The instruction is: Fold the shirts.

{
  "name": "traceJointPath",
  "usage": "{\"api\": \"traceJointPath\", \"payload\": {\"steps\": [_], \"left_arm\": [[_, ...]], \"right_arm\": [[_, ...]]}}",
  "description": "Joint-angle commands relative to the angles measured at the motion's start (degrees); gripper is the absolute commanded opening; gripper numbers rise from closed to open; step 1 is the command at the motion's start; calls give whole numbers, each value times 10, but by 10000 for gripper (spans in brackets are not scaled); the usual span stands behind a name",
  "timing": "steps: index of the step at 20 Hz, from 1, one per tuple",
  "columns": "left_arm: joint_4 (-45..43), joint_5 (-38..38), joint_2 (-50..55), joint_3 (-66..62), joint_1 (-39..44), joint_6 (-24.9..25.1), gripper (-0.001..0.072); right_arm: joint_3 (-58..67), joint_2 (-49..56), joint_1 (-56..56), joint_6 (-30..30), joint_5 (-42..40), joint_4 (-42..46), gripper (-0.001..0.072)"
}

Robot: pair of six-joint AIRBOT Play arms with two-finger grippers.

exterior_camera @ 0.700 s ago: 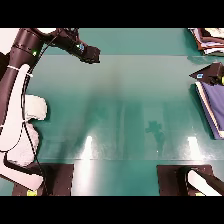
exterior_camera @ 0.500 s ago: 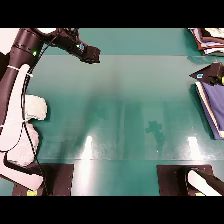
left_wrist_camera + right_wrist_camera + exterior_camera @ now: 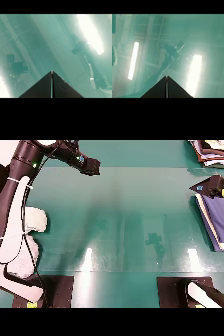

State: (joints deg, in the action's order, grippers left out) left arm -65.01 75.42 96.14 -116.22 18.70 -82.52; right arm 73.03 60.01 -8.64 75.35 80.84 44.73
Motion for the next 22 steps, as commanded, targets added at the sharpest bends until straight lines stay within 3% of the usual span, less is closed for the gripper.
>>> {"api": "traceJointPath", "payload": {"steps": [1, 4, 7, 9, 16, 19, 20, 21, 22], "left_arm": [[6, -3, 0, 0, 0, 0, 29], [2, -32, -1, 0, -2, 4, 29], [-84, 137, -12, 5, -29, 2, 28], [-139, 174, -52, 38, -57, 2, 27], [-294, 114, -309, 334, -192, -11, 29], [-313, 86, -354, 450, -282, -26, 32], [-313, 71, -354, 476, -306, -35, 177], [-312, 48, -354, 503, -326, -48, 514], [-313, 15, -353, 531, -341, -68, 720]], "right_arm": [[0, 0, 0, 0, 12, 0, 19], [0, 0, 0, 0, 17, 0, 19], [0, 2, 0, 0, 12, 0, 19], [0, 2, 0, 0, 12, 0, 19], [0, 2, 0, 0, 12, 0, 19], [0, 2, 0, 0, 12, 0, 19], [0, 2, 0, 0, 12, 0, 19], [0, 2, 0, 0, 12, 0, 19], [0, 2, 0, 0, 12, 0, 19]]}}
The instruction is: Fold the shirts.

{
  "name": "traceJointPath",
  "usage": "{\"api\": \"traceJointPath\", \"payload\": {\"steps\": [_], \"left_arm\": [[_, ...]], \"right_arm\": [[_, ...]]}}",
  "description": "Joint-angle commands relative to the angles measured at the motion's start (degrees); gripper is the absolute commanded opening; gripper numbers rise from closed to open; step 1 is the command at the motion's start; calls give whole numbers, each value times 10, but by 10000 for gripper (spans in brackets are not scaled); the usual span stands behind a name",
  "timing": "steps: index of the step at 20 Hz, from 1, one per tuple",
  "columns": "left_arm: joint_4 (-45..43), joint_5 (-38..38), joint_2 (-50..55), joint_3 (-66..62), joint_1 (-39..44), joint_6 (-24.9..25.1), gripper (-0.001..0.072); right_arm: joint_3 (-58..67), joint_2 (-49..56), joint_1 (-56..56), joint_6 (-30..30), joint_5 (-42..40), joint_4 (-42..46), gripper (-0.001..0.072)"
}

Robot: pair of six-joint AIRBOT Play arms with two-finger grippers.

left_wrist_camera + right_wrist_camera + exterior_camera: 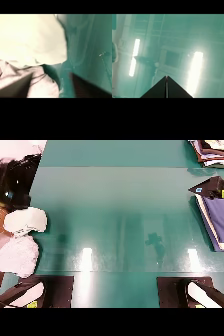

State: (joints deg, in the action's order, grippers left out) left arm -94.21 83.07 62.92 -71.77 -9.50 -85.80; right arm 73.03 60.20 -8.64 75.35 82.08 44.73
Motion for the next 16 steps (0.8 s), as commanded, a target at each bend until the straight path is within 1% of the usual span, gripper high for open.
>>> {"api": "traceJointPath", "payload": {"steps": [1, 5, 6, 10, 11, 12, 13, 14, 16], "left_arm": [[-20, -95, -19, 108, -69, -48, 713], [-16, -216, -9, 192, -76, -63, 713], [-16, -229, 0, 202, -76, -73, 713], [-10, -237, 35, 212, -76, -78, 711], [-10, -240, 35, 212, -76, -90, 695], [-10, -241, 34, 212, -76, -100, 437], [-10, -241, 34, 212, -76, -100, 135], [-9, -240, 33, 212, -76, -101, 36], [8, -223, 27, 200, -76, -103, 28]], "right_arm": [[0, 0, 0, 0, 0, 0, 19], [-1, 0, 0, 0, 2, 0, 19], [-1, 0, 0, 0, 1, 0, 19], [-1, 0, 0, 0, 0, 0, 19], [-1, 0, 0, 0, -1, 0, 19], [-1, 0, 0, 0, -1, 0, 19], [-1, 0, 0, 0, -1, 0, 19], [-1, 0, 0, 0, -1, 0, 19], [0, 0, 0, 0, -1, -1, 19]]}}
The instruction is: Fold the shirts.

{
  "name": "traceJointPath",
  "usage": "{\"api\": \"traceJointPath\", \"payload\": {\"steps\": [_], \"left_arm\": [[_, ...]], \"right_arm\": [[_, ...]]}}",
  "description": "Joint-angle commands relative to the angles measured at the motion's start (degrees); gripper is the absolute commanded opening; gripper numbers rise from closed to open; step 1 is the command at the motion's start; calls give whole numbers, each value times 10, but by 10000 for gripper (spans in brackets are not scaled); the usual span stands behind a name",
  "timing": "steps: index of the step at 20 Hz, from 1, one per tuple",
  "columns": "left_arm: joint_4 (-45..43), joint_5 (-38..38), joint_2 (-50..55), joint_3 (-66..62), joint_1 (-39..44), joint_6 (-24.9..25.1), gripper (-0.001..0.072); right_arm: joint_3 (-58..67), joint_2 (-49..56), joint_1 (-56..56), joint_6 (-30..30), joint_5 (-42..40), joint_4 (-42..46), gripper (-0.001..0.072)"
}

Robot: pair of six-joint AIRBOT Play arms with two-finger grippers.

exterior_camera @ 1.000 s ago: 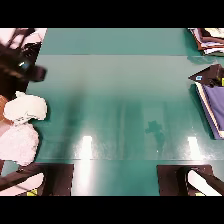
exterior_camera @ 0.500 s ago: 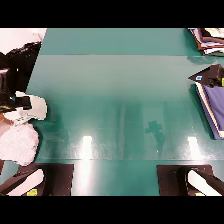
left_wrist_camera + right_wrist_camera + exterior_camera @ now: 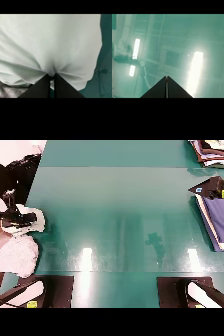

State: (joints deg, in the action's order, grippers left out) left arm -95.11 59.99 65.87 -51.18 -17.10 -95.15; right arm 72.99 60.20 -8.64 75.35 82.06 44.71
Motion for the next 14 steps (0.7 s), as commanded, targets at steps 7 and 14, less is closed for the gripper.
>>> {"api": "traceJointPath", "payload": {"steps": [7, 14], "left_arm": [[53, 38, -150, -241, 97, -5, 26], [24, 86, -157, -436, 355, -47, 24]], "right_arm": [[105, 0, 0, 0, -20, -2, 19], [237, 1, 0, 0, -40, -2, 19]]}}
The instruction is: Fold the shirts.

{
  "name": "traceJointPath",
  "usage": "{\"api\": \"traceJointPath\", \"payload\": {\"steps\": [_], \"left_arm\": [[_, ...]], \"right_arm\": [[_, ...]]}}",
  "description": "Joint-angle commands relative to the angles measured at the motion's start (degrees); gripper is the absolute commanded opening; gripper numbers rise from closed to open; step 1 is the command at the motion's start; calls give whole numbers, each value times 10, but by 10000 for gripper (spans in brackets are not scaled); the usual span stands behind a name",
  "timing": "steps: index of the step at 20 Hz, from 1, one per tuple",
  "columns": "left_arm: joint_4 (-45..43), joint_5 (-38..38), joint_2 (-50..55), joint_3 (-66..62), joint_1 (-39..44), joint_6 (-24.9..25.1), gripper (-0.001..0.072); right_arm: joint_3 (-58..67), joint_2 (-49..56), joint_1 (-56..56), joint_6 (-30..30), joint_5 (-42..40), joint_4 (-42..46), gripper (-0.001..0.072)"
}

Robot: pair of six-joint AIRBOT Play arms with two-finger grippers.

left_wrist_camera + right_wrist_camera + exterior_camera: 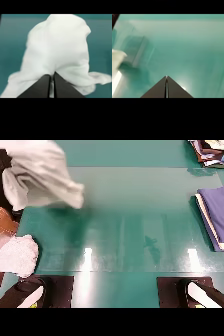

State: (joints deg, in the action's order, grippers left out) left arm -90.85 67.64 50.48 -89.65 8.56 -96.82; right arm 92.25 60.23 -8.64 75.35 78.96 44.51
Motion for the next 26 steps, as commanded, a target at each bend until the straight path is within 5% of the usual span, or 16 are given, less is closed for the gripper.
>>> {"api": "traceJointPath", "payload": {"steps": [1, 9, 10, 11, 12, 18, 21, 26], "left_arm": [[-17, 10, 5, -50, 129, -41, 25], [60, 41, 230, -50, 348, -47, 31], [76, 37, 265, -50, 365, -35, 113], [88, 31, 294, -50, 377, -19, 395], [91, 24, 319, -50, 386, -5, 572], [-86, 84, 320, -51, 292, 26, 549], [-26, 108, 318, -32, 164, 21, 548], [117, 45, 319, 118, 15, 56, 549]], "right_arm": [[55, 0, 0, 0, -8, 1, 19], [67, 0, 0, 0, 20, 1, 19], [67, 0, 0, 0, 26, 1, 19], [67, 0, 0, 0, 31, 1, 19], [67, 0, 0, 0, 32, 1, 19], [67, 0, 0, 0, 31, 2, 19], [67, 0, 0, 0, 31, 2, 19], [66, 0, 0, 0, 31, 2, 19]]}}
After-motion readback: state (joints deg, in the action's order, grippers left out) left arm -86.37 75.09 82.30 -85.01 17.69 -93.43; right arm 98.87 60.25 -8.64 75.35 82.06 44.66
